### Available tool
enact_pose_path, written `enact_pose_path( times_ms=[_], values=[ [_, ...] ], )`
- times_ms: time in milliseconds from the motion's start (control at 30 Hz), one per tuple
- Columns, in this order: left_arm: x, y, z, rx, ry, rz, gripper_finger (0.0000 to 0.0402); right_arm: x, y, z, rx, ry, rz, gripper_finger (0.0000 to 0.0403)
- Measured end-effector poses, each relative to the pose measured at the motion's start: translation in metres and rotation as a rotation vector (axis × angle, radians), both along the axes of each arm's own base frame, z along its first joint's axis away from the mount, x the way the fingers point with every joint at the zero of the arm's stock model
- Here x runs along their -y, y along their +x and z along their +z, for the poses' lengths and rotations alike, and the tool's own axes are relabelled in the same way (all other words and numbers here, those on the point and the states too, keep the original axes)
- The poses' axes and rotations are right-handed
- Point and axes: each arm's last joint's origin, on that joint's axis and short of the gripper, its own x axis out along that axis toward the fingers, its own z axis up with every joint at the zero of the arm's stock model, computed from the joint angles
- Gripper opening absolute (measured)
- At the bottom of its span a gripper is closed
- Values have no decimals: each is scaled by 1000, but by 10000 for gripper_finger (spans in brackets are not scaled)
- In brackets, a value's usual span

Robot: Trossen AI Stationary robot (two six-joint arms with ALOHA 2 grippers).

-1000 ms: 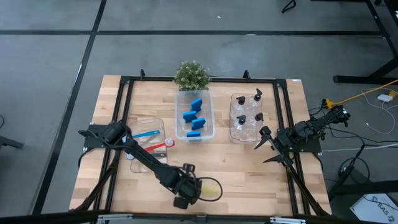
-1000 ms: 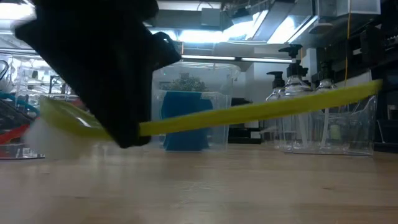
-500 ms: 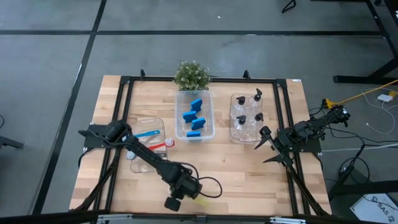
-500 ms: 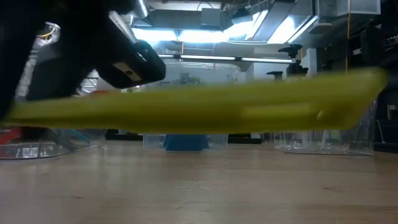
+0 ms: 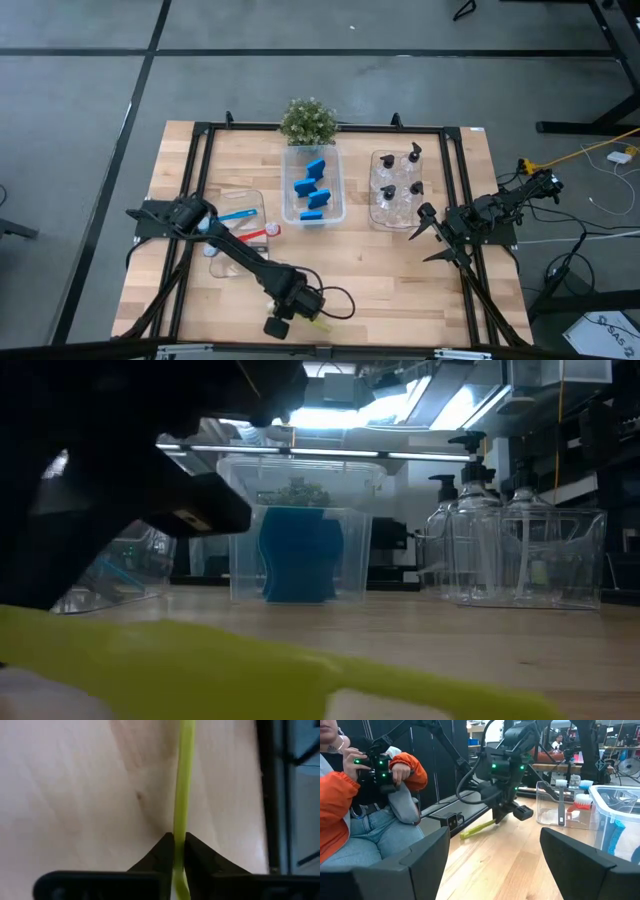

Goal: Pick & Place Kitchen Sink Supplies
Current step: Put the green brush into the left transparent bin

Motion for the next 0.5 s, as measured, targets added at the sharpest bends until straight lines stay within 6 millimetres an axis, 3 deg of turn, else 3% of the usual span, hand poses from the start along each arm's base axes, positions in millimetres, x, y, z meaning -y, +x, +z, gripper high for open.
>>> enact_pose_path(
  times_ms=[300,500],
  values=[
    [-2,1,1,30,52,13,26,0,0,0,0,0,0,308],
    [-4,-1,5,97,185,45,13,0,0,0,0,0,0,308]
  ],
)
